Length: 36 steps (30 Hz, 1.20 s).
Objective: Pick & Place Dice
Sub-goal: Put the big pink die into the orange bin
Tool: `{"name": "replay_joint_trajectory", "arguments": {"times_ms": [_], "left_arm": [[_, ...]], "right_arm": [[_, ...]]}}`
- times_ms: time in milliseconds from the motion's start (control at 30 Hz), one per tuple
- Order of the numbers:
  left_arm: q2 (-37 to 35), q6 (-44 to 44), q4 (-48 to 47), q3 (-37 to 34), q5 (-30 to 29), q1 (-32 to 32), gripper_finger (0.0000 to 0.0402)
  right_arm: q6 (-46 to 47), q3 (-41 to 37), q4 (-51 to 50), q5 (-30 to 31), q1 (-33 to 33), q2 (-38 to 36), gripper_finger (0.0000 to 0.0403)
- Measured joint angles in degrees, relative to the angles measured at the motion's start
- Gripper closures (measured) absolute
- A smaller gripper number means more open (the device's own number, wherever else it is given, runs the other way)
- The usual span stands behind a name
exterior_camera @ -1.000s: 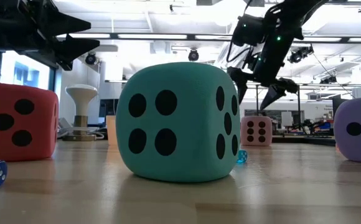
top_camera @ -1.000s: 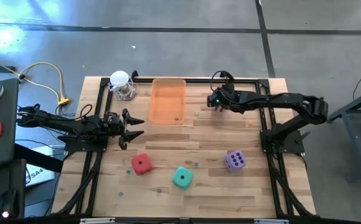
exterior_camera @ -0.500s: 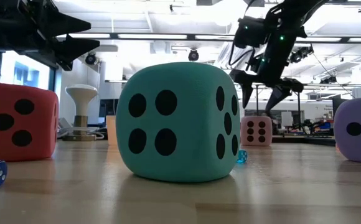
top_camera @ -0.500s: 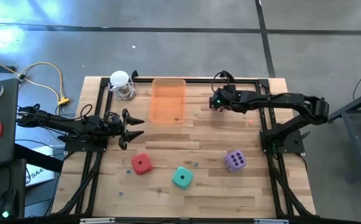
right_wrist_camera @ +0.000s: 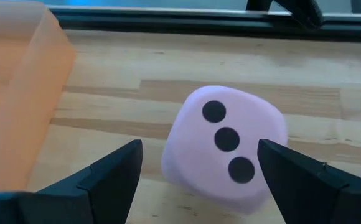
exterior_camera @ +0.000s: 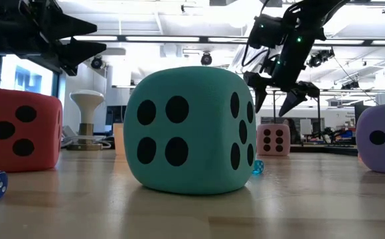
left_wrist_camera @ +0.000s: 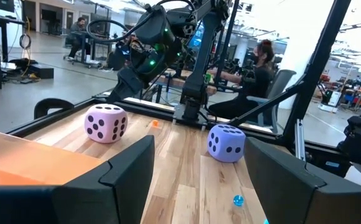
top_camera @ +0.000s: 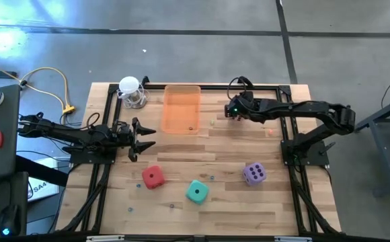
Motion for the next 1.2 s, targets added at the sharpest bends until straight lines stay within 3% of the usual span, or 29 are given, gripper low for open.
{"name": "replay_joint_trajectory", "arguments": {"times_ms": [333, 600, 1200], "left_arm": [[0.0, 0.0, -0.09, 0.0, 0.0, 0.0, 0.0161], [0.0, 0.0, -0.09, 0.0, -0.02, 0.0, 0.0161], [0.0, 0.0, -0.26, 0.0, -0.02, 0.02, 0.0161]], "right_arm": [[-4.32, 0.01, 0.04, 1.25, -0.11, 0.0, 0.0084], [-6.87, 0.02, 3.14, 0.71, 0.02, 0.0, 0.0009], [5.02, 0.02, -0.27, 2.24, 0.0, 0.0, 0.0016]]}}
